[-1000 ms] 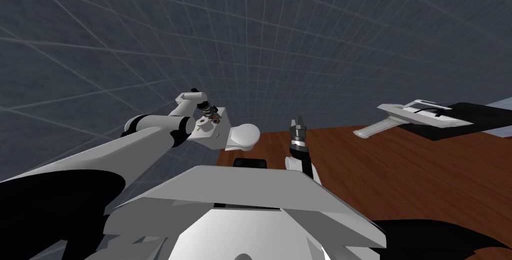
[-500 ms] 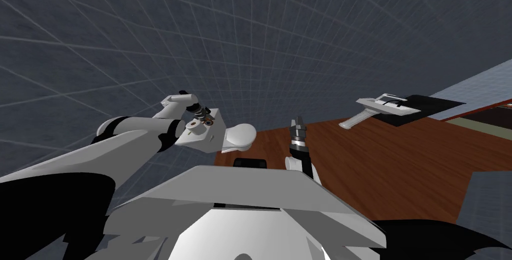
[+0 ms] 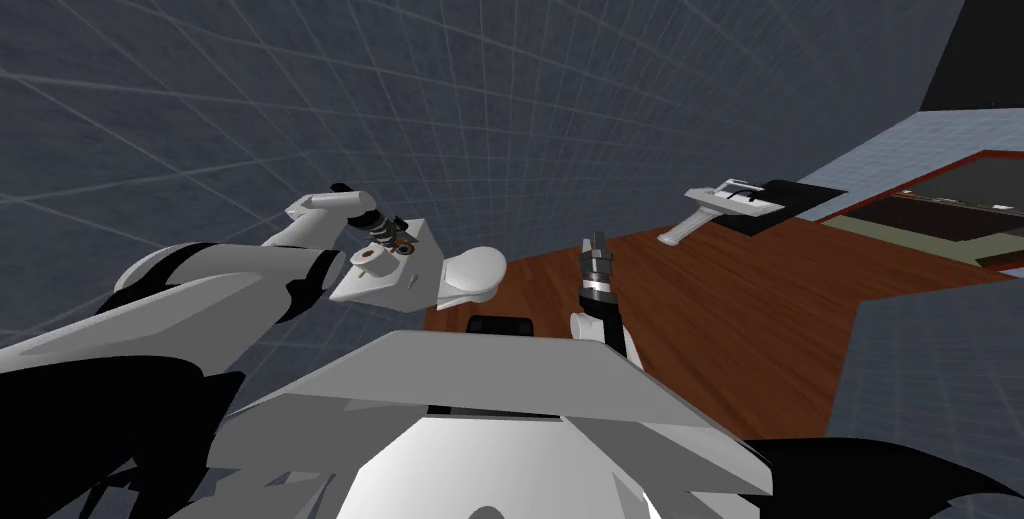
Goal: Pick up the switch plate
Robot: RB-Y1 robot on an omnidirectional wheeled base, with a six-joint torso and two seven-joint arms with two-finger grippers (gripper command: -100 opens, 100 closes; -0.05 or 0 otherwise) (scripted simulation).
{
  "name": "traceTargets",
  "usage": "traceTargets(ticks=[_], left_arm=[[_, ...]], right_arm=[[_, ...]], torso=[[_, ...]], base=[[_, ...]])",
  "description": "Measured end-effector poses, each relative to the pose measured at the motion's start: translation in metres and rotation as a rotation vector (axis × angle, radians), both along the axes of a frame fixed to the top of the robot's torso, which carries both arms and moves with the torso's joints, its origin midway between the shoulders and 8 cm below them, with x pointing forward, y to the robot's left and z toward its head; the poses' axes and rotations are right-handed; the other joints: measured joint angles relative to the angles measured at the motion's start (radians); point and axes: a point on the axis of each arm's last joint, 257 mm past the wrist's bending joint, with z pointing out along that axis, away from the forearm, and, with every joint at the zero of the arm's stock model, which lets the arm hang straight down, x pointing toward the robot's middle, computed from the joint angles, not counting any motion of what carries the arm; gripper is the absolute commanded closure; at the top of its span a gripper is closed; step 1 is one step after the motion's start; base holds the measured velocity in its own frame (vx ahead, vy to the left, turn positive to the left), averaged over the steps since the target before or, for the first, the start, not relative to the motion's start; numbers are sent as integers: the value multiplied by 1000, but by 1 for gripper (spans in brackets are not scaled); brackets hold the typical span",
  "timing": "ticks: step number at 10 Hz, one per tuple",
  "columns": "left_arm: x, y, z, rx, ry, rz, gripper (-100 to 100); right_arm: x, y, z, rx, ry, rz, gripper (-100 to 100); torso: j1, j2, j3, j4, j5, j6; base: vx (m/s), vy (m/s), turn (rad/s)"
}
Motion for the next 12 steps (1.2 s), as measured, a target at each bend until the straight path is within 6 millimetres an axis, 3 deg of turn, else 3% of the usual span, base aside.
traceTargets(ticks=[1,3,5,7,8,10,12], left_arm=[[-4,4,1,-11,-8,11,-100],[-28,33,-4,9,8,55,-100],[-33,41,2,-7,-9,72,-100],[-59,62,-3,11,9,109,-100],[-62,69,3,3,0,124,-100],[-92,96,0,27,19,160,-100],[-95,103,12,14,-1,180,-100]], right_arm=[[0,0,0,0,0,0,0],[0,0,0,0,0,0,0],[0,0,0,0,0,0,0],[0,0,0,0,0,0,0],[0,0,0,0,0,0,0],[0,0,0,0,0,0,0],[0,0,0,0,0,0,0]], torso=[[1,0,0,0,0,-1],[-1,0,0,0,0,0],[1,-1,0,0,0,-1],[0,0,0,0,0,0],[1,0,0,0,0,-1],[0,0,0,0,0,0],[1,-1,0,0,0,-1]], base=[[-24,-31,-288],[-24,-20,-177],[-7,-14,-133],[-17,-20,-151],[-26,-36,-327],[-19,-22,-140],[-8,-16,-184]])
